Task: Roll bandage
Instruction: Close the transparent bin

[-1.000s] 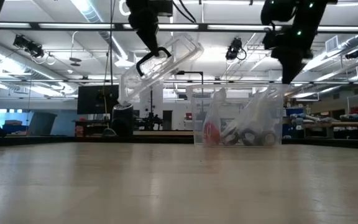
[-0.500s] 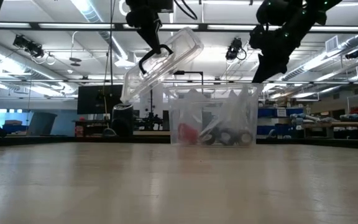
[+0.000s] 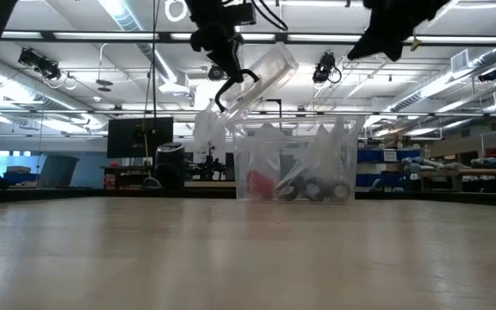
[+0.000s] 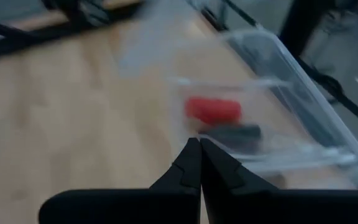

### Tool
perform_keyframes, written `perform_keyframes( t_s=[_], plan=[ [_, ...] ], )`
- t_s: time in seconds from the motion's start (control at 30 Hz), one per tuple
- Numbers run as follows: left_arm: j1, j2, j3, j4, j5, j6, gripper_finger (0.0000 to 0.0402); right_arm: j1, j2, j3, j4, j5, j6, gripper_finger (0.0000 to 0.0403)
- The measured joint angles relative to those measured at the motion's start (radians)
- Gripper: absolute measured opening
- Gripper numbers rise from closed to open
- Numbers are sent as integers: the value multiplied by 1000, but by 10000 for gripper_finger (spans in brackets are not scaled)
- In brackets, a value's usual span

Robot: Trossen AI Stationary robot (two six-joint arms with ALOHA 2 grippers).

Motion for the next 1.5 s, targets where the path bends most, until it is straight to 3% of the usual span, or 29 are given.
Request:
perform_keyframes(
  t_s=[0.17, 0.3, 0.5, 0.67, 0.93, 1.2, 1.37, 1.5],
  plan=[
    [4, 4, -1, 63, -3, 11, 22, 62, -22, 3, 145, 35, 145, 7],
    [-7, 6, 26, 64, 2, -3, 22, 78, 9, 3, 271, 42, 188, 45],
    [-11, 5, 43, 86, 46, 0, 22, 137, 63, 3, 329, 73, -47, 114],
    [5, 63, 43, 120, 78, 15, 22, 190, 68, 3, 324, 186, -125, 131],
    [5, 183, 78, 155, 70, 27, 22, 214, 31, 4, 264, 221, -111, 121],
    [3, 231, 215, 158, 79, 9, 22, 167, -82, 5, -109, 531, 32, 101],
    [3, 230, 255, 137, 90, 1, 22, 22, -83, -67, -225, 530, 123, 20],
    [3, 230, 257, 134, 89, -9, 22, -104, -80, -147, -233, 438, 194, 9]
  ],
)
